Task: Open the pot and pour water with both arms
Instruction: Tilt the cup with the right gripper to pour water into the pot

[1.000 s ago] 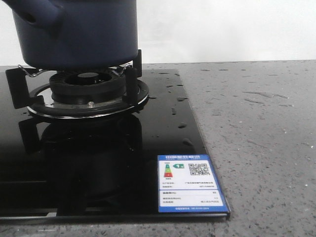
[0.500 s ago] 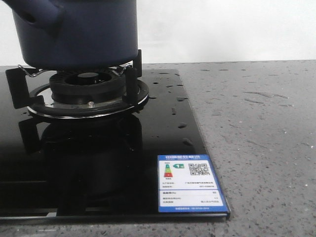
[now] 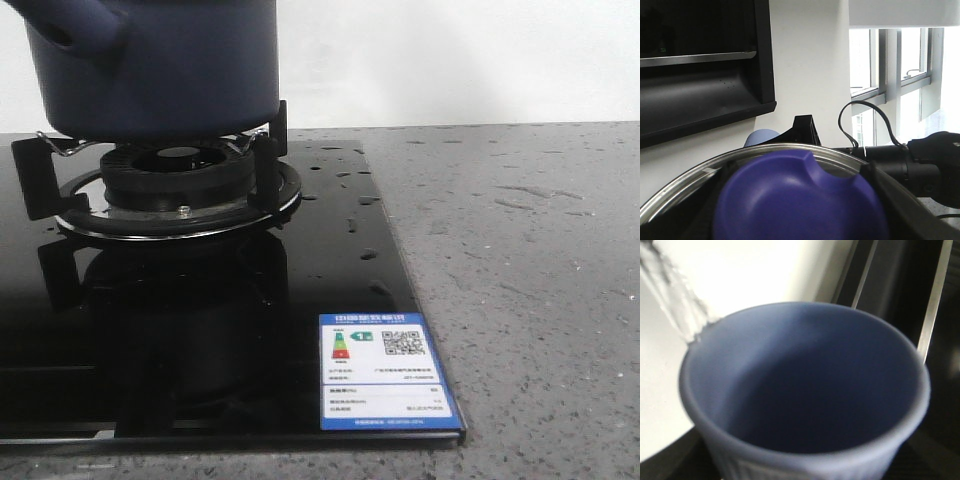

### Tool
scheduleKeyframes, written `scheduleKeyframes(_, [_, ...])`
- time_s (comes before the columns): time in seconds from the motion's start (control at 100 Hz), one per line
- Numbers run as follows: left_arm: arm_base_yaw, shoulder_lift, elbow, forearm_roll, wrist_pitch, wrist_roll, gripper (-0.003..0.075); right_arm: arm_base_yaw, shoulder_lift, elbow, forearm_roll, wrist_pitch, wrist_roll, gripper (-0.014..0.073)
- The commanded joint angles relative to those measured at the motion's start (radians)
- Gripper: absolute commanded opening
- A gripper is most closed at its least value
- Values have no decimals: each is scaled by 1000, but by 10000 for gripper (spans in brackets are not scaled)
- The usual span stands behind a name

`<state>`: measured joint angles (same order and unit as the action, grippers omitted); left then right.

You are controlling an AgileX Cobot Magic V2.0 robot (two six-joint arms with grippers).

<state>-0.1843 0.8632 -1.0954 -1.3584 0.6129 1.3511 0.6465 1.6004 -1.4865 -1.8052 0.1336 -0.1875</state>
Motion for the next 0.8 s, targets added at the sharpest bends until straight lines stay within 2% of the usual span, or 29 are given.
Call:
scheduleKeyframes(0.0, [3, -11, -33, -63, -29, -11, 187, 2, -42, -40, -55, 46, -5, 203])
scheduleKeyframes(0.14, [3, -11, -33, -62, -29, -11, 187, 2, -42, -40, -18, 20, 24, 203])
scheduleKeyframes(0.2, [3, -11, -33, -62, -29, -11, 187, 2, -42, -40, 46, 18, 110, 203])
scheduleKeyframes(0.38, [3, -11, -29, -62, -29, -11, 187, 2, -42, -40, 348, 67, 394, 203])
scheduleKeyframes(0.6, [3, -11, 3, -62, -29, -11, 187, 14, -67, -40, 629, 443, 599, 203])
scheduleKeyframes(0.67, [3, -11, 19, -62, -29, -11, 187, -14, -85, -35, 740, 508, 634, 203])
scheduleKeyframes(0.73, [3, -11, 31, -62, -29, -11, 187, -54, -114, -1, 831, 482, 635, 202])
scheduleKeyframes(0.79, [3, -11, 46, -62, -29, -11, 187, -100, -155, 59, 899, 386, 656, 202])
